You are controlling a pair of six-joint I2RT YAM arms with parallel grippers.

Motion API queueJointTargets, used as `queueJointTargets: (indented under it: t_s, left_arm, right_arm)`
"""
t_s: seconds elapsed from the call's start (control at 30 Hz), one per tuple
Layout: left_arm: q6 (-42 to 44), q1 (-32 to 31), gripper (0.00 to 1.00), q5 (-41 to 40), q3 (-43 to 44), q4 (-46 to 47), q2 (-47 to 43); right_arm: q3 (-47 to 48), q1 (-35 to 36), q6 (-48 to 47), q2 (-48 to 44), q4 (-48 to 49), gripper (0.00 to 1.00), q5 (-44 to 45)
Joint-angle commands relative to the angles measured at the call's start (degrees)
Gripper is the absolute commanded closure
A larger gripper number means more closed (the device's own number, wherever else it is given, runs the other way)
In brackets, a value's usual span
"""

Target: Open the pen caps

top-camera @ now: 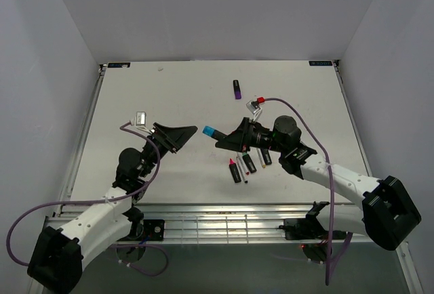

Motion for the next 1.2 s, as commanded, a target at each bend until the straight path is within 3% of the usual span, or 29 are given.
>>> queueJointTargets:
  t_s: [0.0,0.33,0.73,1.07,1.17]
  left_arm:
    - [-2.2,-1.1,0.33,-1.3,-1.9,10.7,1.8]
    - [-3.5,-4.4,0.34,-3.4,-1.7,19.7,9.1]
    - [-2.8,-8.3,0.37,-7.7,0.9,24.1,14.7]
    - [-2.9,-9.8,0.44,-8.6,2.0,25.9,17.0]
    - [-3.5,-9.7,0.51,-7.2,2.3,26.8,18.1]
  right_arm:
    - [0.5,-0.1,3.5,1.0,7.9,0.92,0.6]
    - [-0.7,0.5,5.3,2.4,12.3,0.92,-0.2]
    - [-2.0,0.8,6.2,3.3,14.6,0.92,-0.3]
    - [-2.2,0.9,6.0,3.7,15.2,0.92,-0.6]
    - [-1.4,0.9,5.5,4.4,15.0,0.92,-2.3]
